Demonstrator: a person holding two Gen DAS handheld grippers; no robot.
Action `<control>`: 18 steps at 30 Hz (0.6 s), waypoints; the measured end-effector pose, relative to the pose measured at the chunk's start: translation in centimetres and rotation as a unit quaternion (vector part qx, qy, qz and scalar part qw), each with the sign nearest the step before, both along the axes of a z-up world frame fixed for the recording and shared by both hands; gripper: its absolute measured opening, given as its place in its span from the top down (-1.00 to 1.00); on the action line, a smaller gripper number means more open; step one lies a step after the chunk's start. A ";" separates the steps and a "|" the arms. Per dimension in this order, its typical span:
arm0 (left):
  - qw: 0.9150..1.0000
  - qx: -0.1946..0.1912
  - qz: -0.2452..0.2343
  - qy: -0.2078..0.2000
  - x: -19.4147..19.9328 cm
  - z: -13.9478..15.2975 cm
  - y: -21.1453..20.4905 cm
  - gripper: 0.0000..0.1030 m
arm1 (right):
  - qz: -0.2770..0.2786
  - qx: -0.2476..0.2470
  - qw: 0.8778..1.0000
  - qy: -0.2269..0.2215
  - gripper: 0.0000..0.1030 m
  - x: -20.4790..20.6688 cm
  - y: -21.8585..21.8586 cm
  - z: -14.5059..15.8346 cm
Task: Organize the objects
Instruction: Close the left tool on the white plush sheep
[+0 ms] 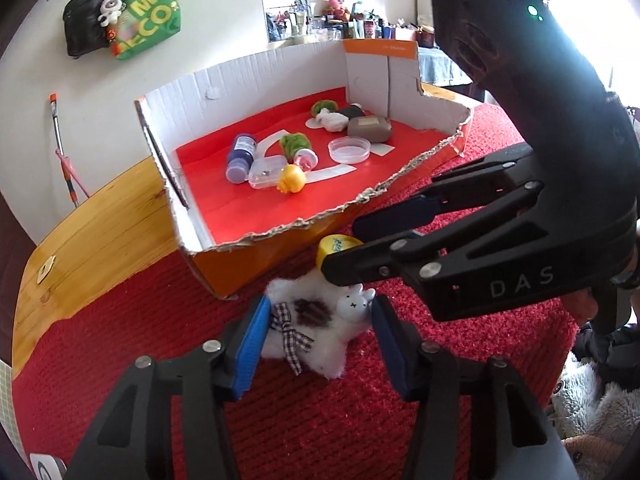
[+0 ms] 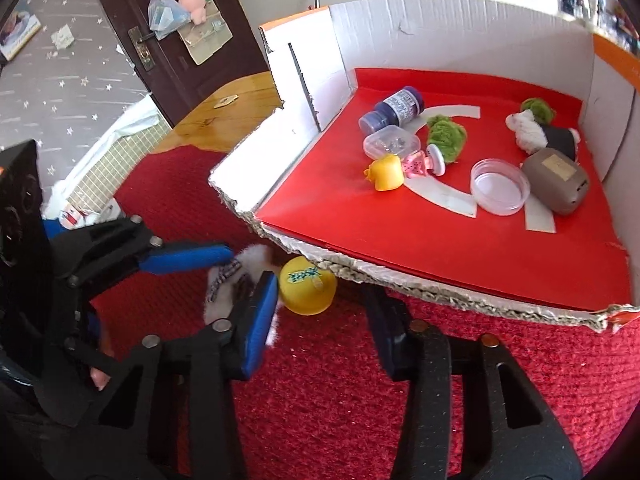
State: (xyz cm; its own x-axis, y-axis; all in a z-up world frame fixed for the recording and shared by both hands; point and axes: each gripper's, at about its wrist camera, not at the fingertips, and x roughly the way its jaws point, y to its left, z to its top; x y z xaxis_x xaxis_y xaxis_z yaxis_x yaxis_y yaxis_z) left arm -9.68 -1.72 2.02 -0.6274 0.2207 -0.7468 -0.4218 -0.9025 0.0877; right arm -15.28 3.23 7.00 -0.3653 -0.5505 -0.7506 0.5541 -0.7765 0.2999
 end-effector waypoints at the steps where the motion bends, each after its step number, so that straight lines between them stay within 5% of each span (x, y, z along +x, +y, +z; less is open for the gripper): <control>1: 1.000 0.001 -0.002 0.000 0.0 0.0 0.0 0.01 | 0.001 -0.001 1.000 -0.002 0.32 -0.1 0.0 0.0; 12: 0.999 0.040 0.015 -0.016 0.2 0.4 -1.1 0.26 | 0.000 -0.005 1.000 -0.004 0.44 0.4 0.7 0.3; 18: 0.999 0.029 0.028 -0.014 0.4 0.5 -0.7 0.29 | -0.011 0.005 1.000 0.001 0.44 1.0 2.0 0.5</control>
